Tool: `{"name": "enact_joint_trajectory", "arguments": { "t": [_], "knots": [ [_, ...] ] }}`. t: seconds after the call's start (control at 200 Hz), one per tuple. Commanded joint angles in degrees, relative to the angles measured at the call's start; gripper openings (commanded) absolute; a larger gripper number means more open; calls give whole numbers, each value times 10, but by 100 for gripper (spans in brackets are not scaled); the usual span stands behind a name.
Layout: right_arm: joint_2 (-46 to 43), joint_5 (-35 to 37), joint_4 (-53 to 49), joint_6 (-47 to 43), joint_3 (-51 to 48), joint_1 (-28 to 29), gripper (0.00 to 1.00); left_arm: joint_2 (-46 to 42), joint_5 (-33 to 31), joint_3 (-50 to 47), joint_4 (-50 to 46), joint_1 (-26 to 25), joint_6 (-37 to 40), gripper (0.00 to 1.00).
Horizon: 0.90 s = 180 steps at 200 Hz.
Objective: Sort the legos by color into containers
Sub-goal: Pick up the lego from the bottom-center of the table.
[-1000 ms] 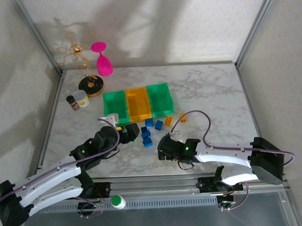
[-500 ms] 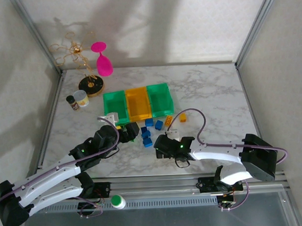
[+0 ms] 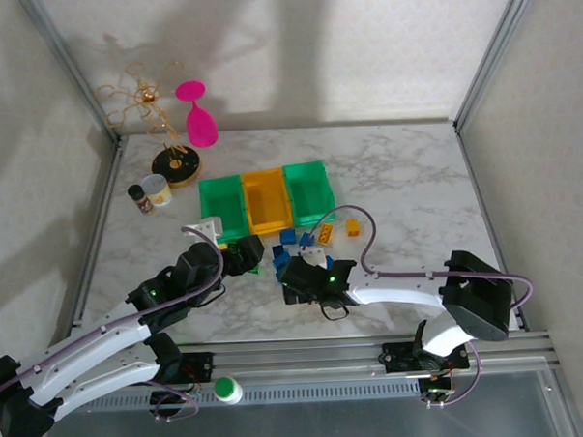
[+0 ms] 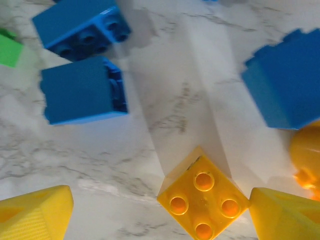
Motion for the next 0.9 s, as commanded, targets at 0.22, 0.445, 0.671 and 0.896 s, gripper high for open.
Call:
{"name": "enact_joint_trajectory", "arguments": {
  "t": [0.22,0.445,0.671,0.896],
  "knots": [
    [11,18,-51,-75,14,0,83,-18,-17,23,-27,-4,-2,99],
    [-4,-22,-24,-190,-9,-11,73,-20,-20,20,-29,-4,-5,99],
    [8,-20,-7,-226,-11,-30,68,-33,-26,17,-30,-4,-7,99],
    [21,-23,-7,-248,-9,-34,56,-32,-29,22,-39,-4,-6,99]
  ]
}}
